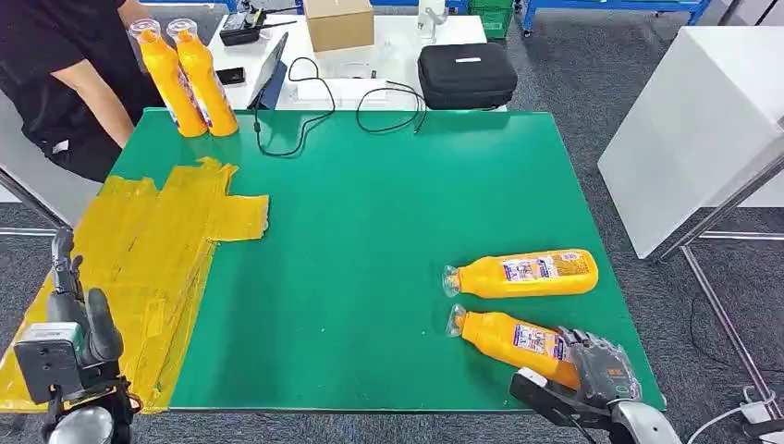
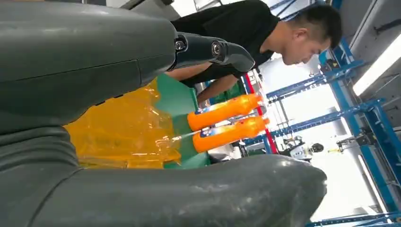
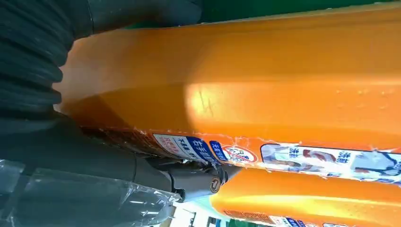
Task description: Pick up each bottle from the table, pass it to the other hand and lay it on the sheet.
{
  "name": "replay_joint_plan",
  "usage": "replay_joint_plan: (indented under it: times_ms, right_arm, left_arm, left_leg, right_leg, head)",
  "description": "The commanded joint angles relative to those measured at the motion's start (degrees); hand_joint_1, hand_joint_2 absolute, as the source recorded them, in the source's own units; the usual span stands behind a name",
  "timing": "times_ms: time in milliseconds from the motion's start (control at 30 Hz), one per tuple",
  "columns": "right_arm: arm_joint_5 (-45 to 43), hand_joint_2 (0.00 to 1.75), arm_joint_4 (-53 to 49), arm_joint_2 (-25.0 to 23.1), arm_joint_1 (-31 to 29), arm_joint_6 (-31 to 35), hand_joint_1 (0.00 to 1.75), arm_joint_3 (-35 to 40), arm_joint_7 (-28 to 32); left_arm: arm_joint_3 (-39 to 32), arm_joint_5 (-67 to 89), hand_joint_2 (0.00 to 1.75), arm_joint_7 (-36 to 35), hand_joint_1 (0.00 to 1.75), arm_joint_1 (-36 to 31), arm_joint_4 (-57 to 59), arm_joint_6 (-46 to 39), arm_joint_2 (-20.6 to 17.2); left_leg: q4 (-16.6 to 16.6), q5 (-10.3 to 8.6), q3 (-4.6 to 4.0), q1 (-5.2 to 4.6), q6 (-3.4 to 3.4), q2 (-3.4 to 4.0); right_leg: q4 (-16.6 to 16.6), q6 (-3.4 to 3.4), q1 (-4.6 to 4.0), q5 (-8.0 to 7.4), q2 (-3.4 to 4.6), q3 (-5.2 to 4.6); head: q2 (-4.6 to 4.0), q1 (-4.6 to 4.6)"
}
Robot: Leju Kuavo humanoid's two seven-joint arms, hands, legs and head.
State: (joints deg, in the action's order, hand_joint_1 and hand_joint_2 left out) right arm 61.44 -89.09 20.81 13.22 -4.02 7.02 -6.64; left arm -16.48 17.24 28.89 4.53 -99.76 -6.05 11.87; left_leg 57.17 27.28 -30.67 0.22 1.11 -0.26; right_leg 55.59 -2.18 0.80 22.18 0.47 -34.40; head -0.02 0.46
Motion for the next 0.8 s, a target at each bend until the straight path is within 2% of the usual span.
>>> replay_joint_plan:
  times_ms: [33,67,100,133,200,233,433,500,700,800]
  right_arm:
    - [-10.35,1.75,-6.39,-8.75,-0.83,7.27,1.75,2.31,13.81]
    - [-10.05,1.75,-7.68,-8.85,-0.60,6.63,1.75,2.82,12.92]
    - [-11.22,1.75,-9.96,-9.85,-0.09,7.88,1.75,3.31,14.55]
    - [-11.71,1.75,-13.37,-11.54,0.58,10.58,1.75,5.30,18.45]
    - [-11.01,1.75,-17.56,-12.94,0.45,12.56,1.75,10.46,20.04]
    - [-10.42,1.75,-18.21,-13.09,-0.19,13.04,1.75,12.22,18.52]
    - [-10.81,1.75,-17.77,-12.84,-2.69,14.62,1.75,17.83,18.51]
    - [-11.17,1.75,-16.53,-13.54,-3.75,14.63,1.75,18.29,18.39]
    - [-13.07,1.75,-13.93,-15.03,-4.90,13.87,1.75,17.46,19.04]
    - [-13.81,1.75,-8.65,-18.12,-9.72,12.40,1.75,17.15,18.88]
  left_arm:
    - [-1.50,-15.88,0.00,-3.61,0.00,2.93,3.96,15.58,-0.99]
    - [-1.53,-15.87,0.00,-3.14,0.00,3.57,3.92,15.95,-0.75]
    - [-1.47,-18.48,0.00,-3.38,0.00,4.20,3.75,19.01,0.01]
    - [-0.35,-21.07,1.75,-4.45,0.00,5.62,2.95,22.72,1.14]
    - [3.53,-21.55,1.75,-4.56,0.00,7.44,1.23,24.91,2.57]
    - [5.12,-21.63,1.75,-4.95,0.00,7.74,0.59,23.79,2.88]
    - [12.92,-25.38,1.75,-3.76,0.00,10.27,-2.94,24.83,1.66]
    - [14.69,-25.97,1.75,-4.07,0.00,10.59,-3.39,24.59,1.24]
    - [16.18,-30.27,1.75,-3.99,0.00,11.32,-2.20,27.33,0.12]
    - [17.54,-30.73,1.75,-4.16,0.00,10.12,-1.62,28.22,0.34]
  left_leg:
    - [-0.13,0.01,0.17,0.05,-0.09,0.18]
    - [-0.12,0.04,0.13,0.02,-0.08,0.24]
    - [-0.14,0.09,0.20,0.05,-0.12,0.40]
    - [-0.12,0.08,0.13,0.04,-0.10,0.32]
    - [-0.08,0.08,0.05,0.04,-0.10,0.24]
    - [-0.03,0.08,-0.06,0.05,-0.08,0.18]
    - [0.02,0.12,-0.05,0.12,-0.08,0.15]
    - [0.00,0.04,-0.26,0.10,-0.05,0.13]
    - [-0.07,0.03,-0.18,0.03,-0.06,0.09]
    - [-0.10,0.04,-0.10,0.06,-0.09,0.15]
  right_leg:
    - [-0.10,0.12,-0.06,-0.03,0.12,0.10]
    - [-0.04,0.10,-0.01,-0.01,0.19,0.05]
    - [-0.04,0.16,-0.05,-0.01,0.33,0.05]
    - [-0.01,0.14,-0.04,0.01,0.24,0.01]
    - [0.03,0.13,-0.04,0.04,0.18,-0.11]
    - [0.05,0.10,-0.06,0.05,0.13,-0.19]
    - [0.06,0.11,-0.15,0.11,0.10,-0.16]
    - [0.03,0.08,-0.07,0.03,0.12,-0.28]
    - [-0.02,0.11,0.00,0.04,0.08,-0.19]
    - [-0.04,0.15,-0.03,0.03,0.13,-0.13]
  head:
    - [0.00,0.00]
    - [0.00,0.00]
    - [0.00,-0.02]
    - [0.00,0.04]
    - [0.00,-0.04]
    - [0.00,-0.06]
    - [0.00,-0.02]
    - [0.00,0.00]
    - [0.00,-0.02]
    - [0.00,0.00]
